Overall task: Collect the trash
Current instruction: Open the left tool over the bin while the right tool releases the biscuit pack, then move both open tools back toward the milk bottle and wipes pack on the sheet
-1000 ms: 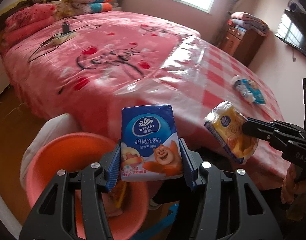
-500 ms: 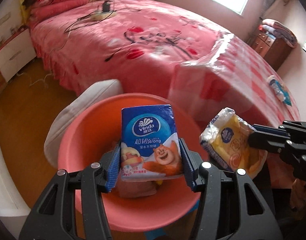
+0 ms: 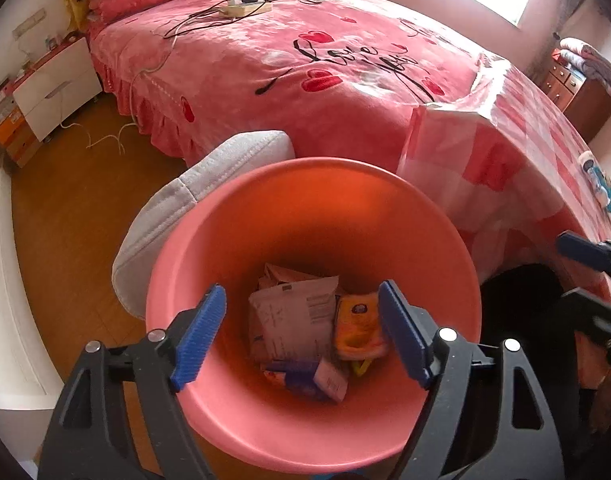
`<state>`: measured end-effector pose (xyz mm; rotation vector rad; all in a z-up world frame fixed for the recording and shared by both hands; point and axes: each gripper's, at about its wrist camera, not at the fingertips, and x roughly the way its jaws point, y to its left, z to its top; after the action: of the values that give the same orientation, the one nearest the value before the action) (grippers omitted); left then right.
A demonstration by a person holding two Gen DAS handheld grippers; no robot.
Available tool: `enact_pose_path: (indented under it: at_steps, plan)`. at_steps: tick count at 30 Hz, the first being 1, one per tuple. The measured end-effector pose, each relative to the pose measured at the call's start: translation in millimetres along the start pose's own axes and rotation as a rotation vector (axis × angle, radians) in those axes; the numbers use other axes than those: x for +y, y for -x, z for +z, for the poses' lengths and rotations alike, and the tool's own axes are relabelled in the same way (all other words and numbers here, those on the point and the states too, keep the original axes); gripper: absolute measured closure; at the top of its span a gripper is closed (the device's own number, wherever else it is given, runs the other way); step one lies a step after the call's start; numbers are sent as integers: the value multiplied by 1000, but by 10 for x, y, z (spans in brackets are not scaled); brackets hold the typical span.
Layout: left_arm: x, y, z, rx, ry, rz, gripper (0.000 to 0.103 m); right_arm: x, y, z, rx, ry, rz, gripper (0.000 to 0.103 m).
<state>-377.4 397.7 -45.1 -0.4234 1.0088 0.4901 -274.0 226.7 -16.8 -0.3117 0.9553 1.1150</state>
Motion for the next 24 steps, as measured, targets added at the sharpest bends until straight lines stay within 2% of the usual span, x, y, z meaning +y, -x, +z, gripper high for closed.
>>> enact_pose_path:
  at_steps: [5, 13, 24]
  plan:
    - [-102, 35, 63, -14, -2, -14, 23, -227, 216, 18, -74, -58, -38, 14]
    - [-391, 133, 155, -46, -51, -57, 22, -475, 399, 0, -131, -108, -77, 14]
    - [-738, 179, 216, -53, -96, -84, 22, -674, 603, -127, -205, -181, -76, 12]
